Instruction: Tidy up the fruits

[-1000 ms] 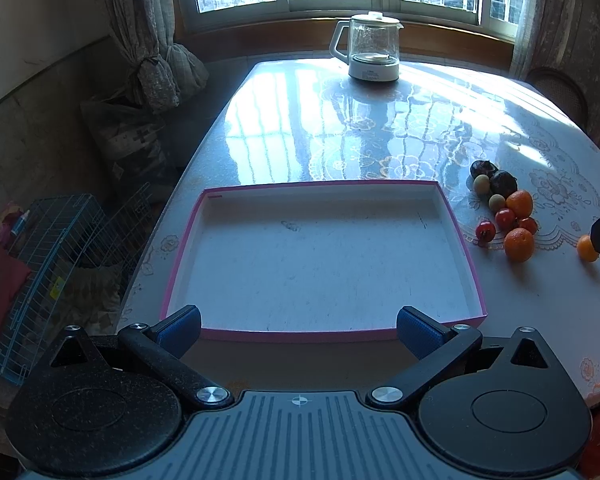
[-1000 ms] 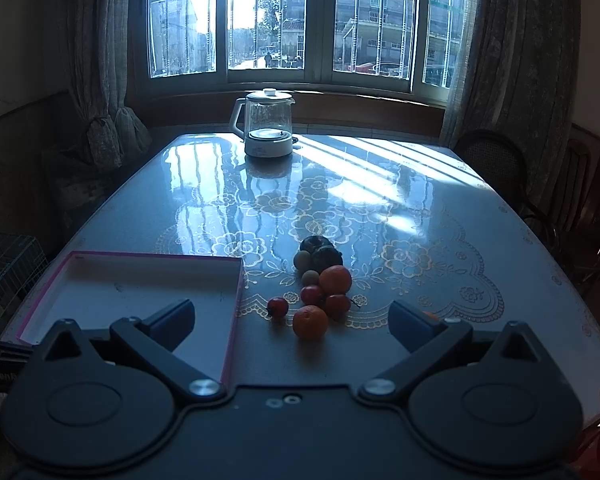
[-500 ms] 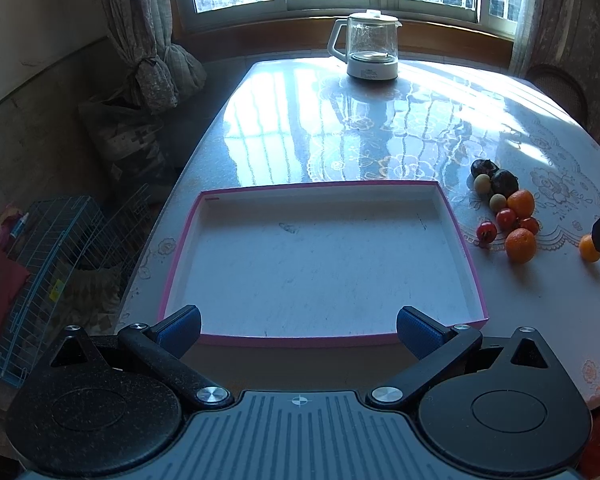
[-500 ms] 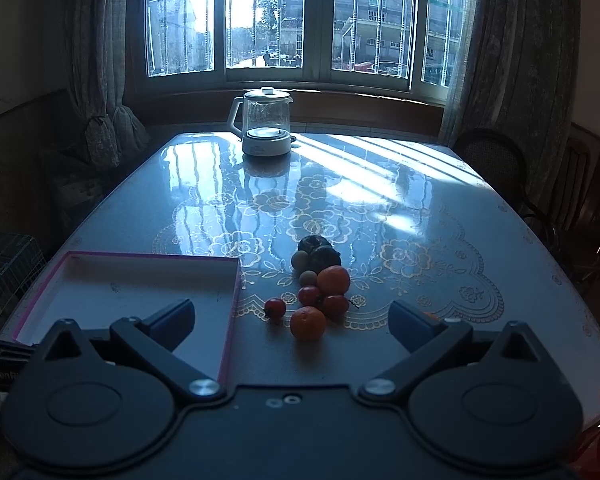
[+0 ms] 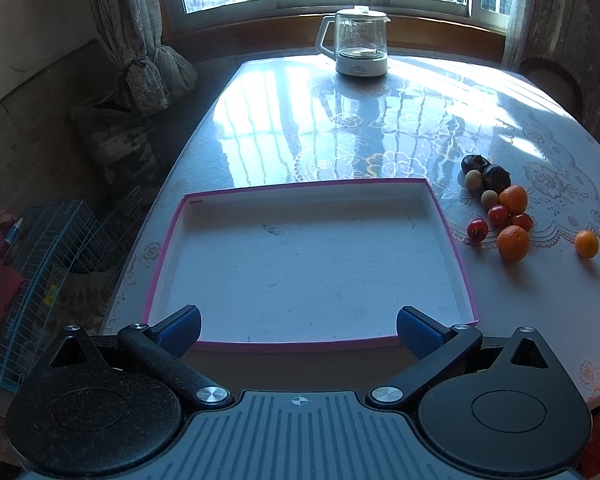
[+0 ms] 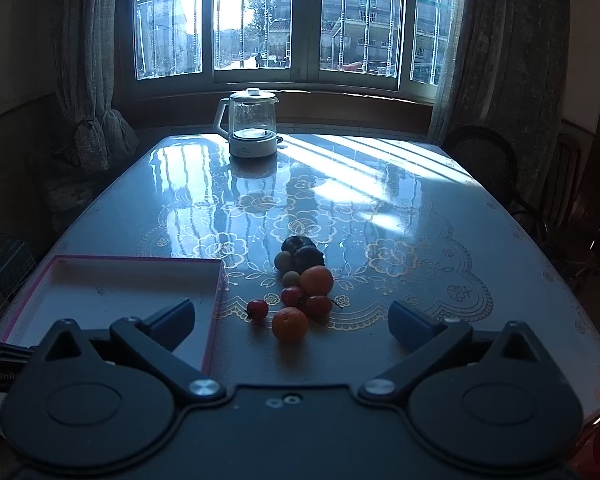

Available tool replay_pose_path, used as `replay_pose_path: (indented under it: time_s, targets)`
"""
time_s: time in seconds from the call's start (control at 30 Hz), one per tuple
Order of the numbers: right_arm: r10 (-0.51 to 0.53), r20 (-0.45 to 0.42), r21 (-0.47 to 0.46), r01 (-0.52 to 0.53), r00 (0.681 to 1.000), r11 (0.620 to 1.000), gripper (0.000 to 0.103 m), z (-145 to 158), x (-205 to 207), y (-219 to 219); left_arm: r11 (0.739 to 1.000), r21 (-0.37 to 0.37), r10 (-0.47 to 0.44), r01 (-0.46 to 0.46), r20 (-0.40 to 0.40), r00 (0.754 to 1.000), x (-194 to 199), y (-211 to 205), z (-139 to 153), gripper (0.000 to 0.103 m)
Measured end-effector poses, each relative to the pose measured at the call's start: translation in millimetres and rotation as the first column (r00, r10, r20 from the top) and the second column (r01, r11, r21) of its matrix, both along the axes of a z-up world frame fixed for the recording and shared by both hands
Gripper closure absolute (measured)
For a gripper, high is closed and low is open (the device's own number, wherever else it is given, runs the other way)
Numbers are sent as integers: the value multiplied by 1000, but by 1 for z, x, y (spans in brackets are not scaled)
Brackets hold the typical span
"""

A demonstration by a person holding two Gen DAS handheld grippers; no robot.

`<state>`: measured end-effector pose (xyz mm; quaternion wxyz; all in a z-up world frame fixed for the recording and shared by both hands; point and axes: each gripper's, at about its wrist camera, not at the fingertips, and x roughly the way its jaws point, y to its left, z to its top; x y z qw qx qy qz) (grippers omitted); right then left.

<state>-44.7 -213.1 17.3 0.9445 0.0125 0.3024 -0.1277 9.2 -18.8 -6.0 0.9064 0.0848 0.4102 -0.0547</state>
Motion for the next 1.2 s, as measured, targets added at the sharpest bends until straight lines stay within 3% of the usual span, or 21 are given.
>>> replay_pose_path:
  time_s: [0.27, 0.5, 0.73, 0.83, 1.07, 1.2]
  targets:
    - [-124, 11, 19, 124, 992, 992, 0, -7, -22, -52, 985, 17, -171, 171, 30, 985, -1, -65, -6, 0]
    - [-240, 7, 23, 239, 971, 971, 0, -20, -55, -109, 931, -10, -363, 364, 55, 930, -2, -171, -23, 0]
    - [-341, 29, 56, 339, 940, 939, 0, -25, -92, -167, 893, -14, -441, 449, 170, 881, -8, -277, -46, 0]
    - [-381, 27, 84, 378, 924, 922, 0, -30, -104, -191, 905, 29, -420, 423, 206, 884, -7, -306, -60, 0]
    - [-428, -10, 114, 426, 904, 897, 0, -47, -113, -223, 925, -44, -371, 378, 116, 921, 10, -333, -88, 0]
    - [-434, -21, 127, 433, 901, 892, 0, -51, -110, -232, 935, -57, -341, 351, 134, 930, 12, -342, -95, 0]
